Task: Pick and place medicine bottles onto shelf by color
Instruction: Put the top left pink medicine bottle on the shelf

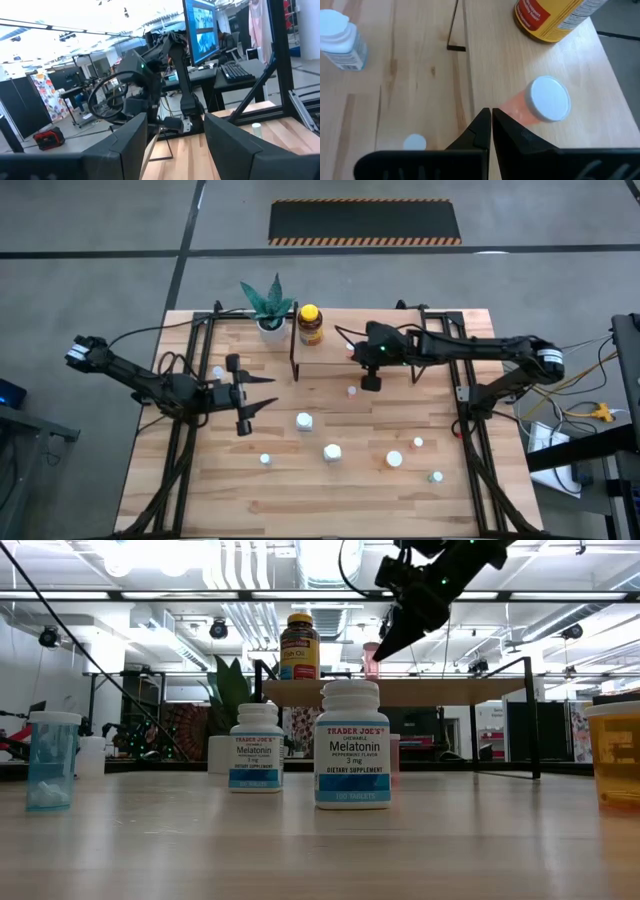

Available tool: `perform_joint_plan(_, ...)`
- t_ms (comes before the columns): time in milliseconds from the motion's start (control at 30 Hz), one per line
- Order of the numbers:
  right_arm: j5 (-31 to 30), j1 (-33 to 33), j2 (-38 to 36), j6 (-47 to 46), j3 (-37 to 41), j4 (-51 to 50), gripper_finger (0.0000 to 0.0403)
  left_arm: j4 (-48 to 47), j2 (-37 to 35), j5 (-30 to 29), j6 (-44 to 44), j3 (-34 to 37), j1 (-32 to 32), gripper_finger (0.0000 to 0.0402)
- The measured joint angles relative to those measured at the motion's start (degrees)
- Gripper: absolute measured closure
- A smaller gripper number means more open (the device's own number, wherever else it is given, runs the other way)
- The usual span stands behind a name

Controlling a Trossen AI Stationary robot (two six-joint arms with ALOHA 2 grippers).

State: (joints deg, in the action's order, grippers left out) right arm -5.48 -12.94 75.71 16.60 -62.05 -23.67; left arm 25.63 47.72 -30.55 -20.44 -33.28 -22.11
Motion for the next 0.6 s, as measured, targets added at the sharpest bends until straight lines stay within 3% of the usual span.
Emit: perform_joint_plan(600,0.14,-5.61,5.84,1.44,-0.54,3.88,0.0394,0.1,0.12,0.0,-1.45,0.0,0.02,0.0221)
